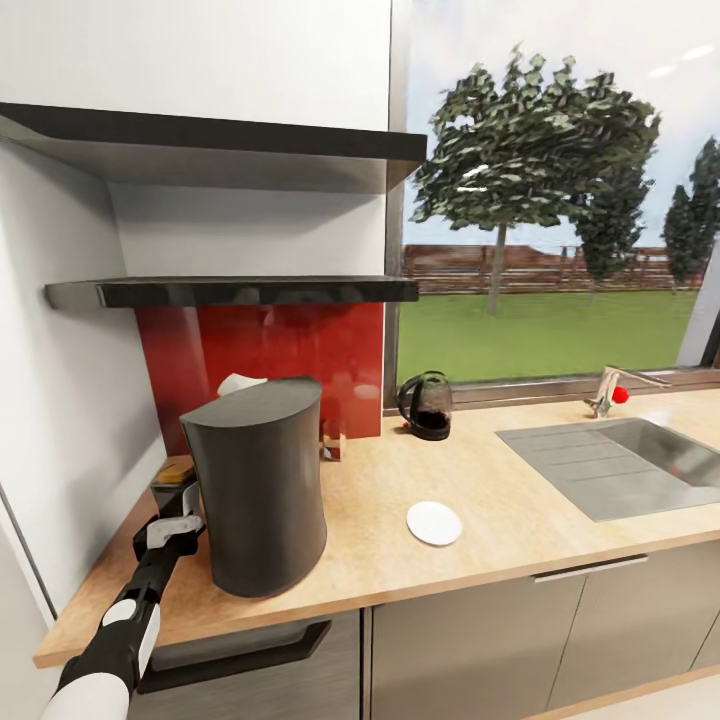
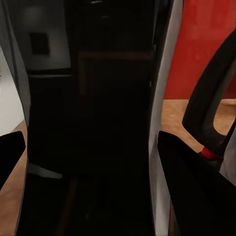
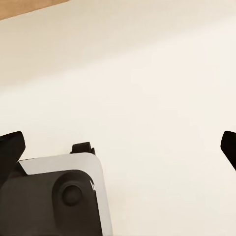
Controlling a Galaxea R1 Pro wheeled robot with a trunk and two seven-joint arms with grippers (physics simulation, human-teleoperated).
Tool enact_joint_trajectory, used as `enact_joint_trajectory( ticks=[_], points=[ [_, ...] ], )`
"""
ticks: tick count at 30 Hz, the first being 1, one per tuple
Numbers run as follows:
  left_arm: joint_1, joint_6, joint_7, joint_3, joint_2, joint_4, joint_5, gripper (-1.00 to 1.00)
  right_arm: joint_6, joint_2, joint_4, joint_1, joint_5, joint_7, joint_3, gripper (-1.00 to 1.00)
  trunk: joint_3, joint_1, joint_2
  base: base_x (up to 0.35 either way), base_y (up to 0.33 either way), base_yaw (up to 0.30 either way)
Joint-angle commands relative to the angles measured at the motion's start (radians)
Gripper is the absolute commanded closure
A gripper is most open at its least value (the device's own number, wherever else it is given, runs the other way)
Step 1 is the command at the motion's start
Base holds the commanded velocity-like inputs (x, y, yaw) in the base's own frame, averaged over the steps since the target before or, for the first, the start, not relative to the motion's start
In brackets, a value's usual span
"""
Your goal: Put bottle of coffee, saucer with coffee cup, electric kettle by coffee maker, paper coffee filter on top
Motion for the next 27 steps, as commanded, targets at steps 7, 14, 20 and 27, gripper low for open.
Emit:
enact_joint_trajectory(
  ticks=[7,14,20,27],
  points=[
    [-0.001,-0.006,-0.008,0.016,0.000,0.000,-0.007,-1.00,-0.004,0.000,0.002,-0.001,0.011,-0.002,-0.008,-1.00,0.000,0.000,-0.001,0.001,0.000,0.000],
    [-0.001,-0.006,-0.008,0.019,0.002,0.000,-0.006,-1.00,-0.003,0.000,0.002,-0.001,0.011,-0.002,-0.008,-1.00,0.000,0.000,-0.001,0.000,0.000,0.000],
    [-0.001,-0.006,-0.008,0.019,0.002,-0.001,-0.005,-1.00,-0.004,0.000,0.002,-0.001,0.011,-0.002,-0.008,-1.00,0.000,0.000,-0.001,0.000,0.000,0.000],
    [-0.001,-0.006,-0.008,0.019,0.002,-0.001,-0.005,-1.00,-0.004,0.000,0.002,-0.001,0.011,-0.002,-0.009,-1.00,0.000,0.000,-0.001,0.000,0.000,0.000]
  ],
)
